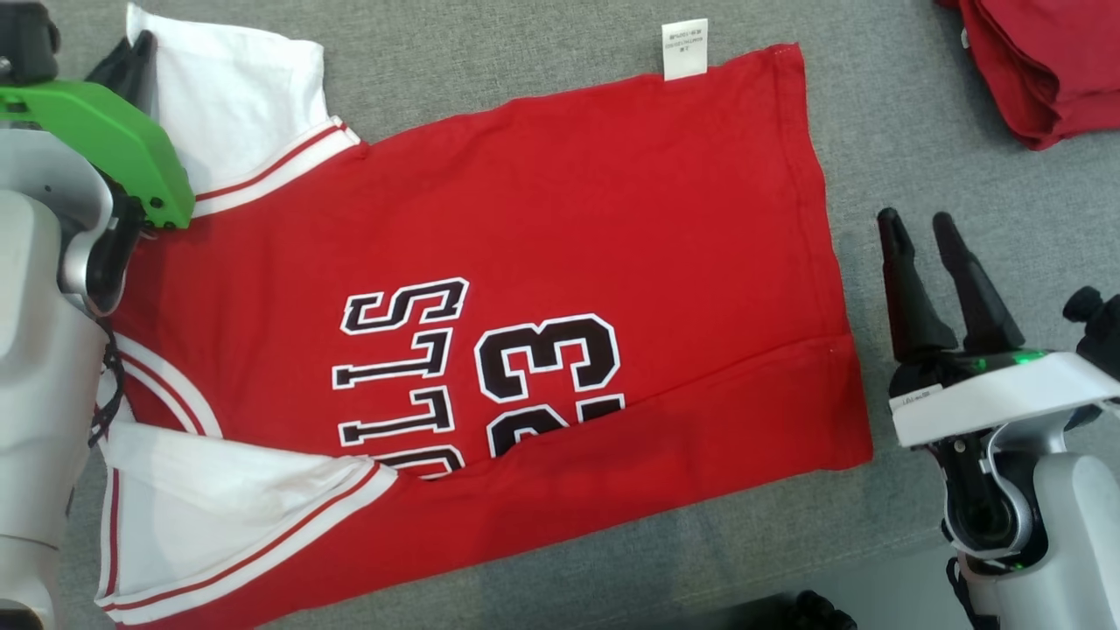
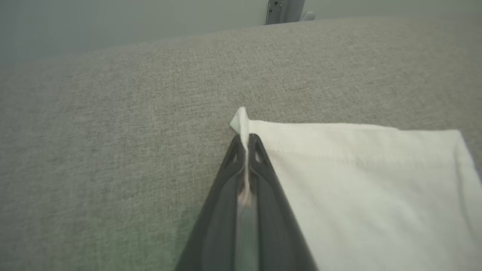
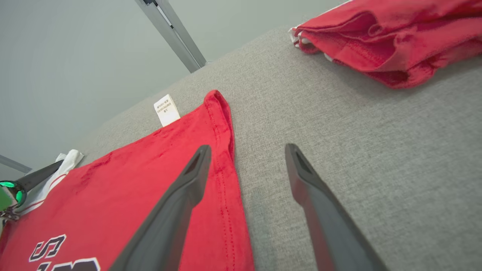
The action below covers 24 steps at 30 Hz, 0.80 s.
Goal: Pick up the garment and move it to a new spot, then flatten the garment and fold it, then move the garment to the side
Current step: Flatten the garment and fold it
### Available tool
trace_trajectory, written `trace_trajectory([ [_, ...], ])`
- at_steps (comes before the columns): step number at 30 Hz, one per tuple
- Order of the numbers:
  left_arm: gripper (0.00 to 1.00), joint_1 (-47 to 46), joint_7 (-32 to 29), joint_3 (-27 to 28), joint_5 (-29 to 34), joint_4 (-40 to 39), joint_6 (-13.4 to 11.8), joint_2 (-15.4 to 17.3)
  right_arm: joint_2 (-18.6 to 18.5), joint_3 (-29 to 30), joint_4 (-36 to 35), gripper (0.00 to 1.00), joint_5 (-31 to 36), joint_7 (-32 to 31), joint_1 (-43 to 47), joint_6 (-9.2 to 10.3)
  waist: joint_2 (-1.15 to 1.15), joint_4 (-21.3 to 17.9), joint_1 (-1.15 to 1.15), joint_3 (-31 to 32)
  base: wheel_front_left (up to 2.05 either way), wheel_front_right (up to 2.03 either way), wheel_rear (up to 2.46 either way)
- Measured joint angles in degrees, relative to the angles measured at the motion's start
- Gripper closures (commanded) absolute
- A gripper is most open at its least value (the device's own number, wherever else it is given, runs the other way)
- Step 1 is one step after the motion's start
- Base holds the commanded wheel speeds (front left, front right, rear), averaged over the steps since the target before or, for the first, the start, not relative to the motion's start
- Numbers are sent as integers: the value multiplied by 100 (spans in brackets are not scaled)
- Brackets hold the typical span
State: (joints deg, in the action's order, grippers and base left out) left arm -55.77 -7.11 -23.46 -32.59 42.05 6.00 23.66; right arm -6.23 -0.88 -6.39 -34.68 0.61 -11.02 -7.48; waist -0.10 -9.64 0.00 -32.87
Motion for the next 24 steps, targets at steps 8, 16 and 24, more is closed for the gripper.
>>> trace_trajectory([
  [8,100,58,474,-93,-109,-132,83,-129,-491,-146,390,0,770,-355,-818,-1,0,210,0,233,0,0,0],
  [16,100,485,727,-121,-528,-789,113,-266,-940,-400,1618,0,1140,-987,-1885,-1,0,581,0,438,0,0,0],
  [24,100,733,776,-168,-671,-1139,123,-325,-1134,-620,2747,0,1038,-1446,-2703,-1,0,958,0,522,0,0,0],
])
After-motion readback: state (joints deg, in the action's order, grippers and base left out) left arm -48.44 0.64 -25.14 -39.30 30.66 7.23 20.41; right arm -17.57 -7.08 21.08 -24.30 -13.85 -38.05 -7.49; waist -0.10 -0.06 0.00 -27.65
